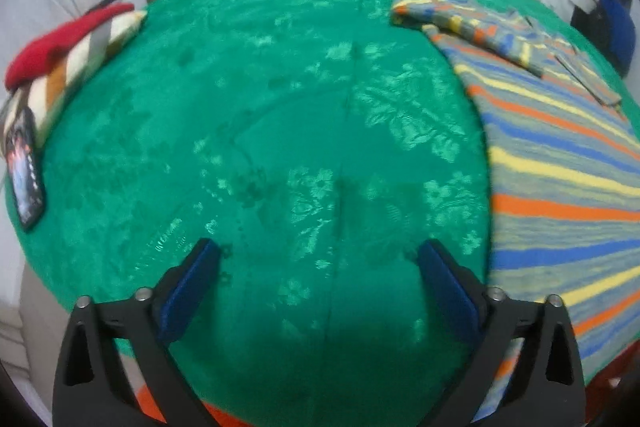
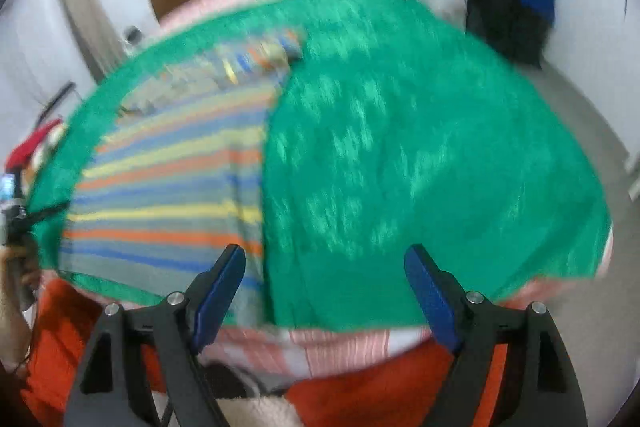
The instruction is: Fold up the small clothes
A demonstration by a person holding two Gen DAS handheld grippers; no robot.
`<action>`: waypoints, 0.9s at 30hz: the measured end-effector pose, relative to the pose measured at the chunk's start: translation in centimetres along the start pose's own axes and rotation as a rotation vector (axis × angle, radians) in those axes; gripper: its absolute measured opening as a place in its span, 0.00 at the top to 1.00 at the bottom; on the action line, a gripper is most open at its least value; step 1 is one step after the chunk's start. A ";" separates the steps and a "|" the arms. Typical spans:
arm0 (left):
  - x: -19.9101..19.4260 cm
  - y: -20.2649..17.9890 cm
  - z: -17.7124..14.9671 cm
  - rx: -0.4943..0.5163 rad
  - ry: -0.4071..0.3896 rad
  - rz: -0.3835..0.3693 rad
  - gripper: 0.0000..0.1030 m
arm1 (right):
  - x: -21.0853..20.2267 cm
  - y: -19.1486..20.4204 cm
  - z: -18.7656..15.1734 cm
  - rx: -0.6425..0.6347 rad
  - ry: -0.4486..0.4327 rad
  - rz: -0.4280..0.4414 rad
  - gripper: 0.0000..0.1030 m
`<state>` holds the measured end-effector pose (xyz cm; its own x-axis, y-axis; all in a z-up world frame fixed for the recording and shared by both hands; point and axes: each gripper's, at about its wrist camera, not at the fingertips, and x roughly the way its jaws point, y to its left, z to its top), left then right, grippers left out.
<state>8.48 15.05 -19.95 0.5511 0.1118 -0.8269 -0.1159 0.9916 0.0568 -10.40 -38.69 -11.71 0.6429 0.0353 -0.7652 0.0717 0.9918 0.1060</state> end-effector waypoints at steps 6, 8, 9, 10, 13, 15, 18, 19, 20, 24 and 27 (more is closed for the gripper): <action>0.0 0.2 -0.6 -0.028 -0.018 -0.016 0.00 | -0.1 0.5 1.6 -0.067 -0.044 0.044 0.08; -0.2 0.3 -0.9 -0.036 -0.040 -0.022 0.00 | 3.7 1.0 1.8 -0.087 0.171 0.042 0.09; -0.2 0.4 -1.1 -0.036 -0.050 -0.025 0.00 | 4.7 1.3 2.1 -0.097 0.208 0.059 0.16; -0.2 0.4 -1.2 -0.034 -0.057 -0.025 0.00 | 5.5 1.9 2.7 -0.121 0.221 0.086 0.19; 0.0 0.2 -1.3 -0.027 -0.062 -0.012 0.00 | 6.3 4.7 7.7 -0.279 0.101 0.105 0.18; 0.2 0.0 -1.4 -0.032 -0.074 0.002 0.00 | 7.2 6.6 11.0 -0.355 0.044 0.111 0.18; 0.2 -0.2 -1.7 -0.037 -0.104 0.021 0.00 | 10.9 10.5 15.7 -0.468 0.040 0.128 0.18; 0.2 -0.2 -1.8 -0.034 -0.109 0.021 0.00 | 12.6 12.0 16.7 -0.501 0.057 0.141 0.18; 0.2 -0.1 -1.8 -0.036 -0.107 0.017 0.00 | 15.2 13.8 17.9 -0.536 0.086 0.154 0.19; 0.4 0.2 -1.4 -0.043 -0.081 -0.001 0.00 | 22.8 17.9 19.1 -0.599 0.182 0.121 0.30; 0.4 0.3 -1.5 -0.039 -0.081 -0.008 0.00 | 26.9 17.3 19.1 -0.536 0.252 0.065 0.53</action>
<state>7.44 15.27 -21.11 0.6170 0.1105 -0.7791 -0.1429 0.9894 0.0271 22.73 -22.89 -18.30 0.4276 0.0612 -0.9019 -0.3992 0.9079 -0.1277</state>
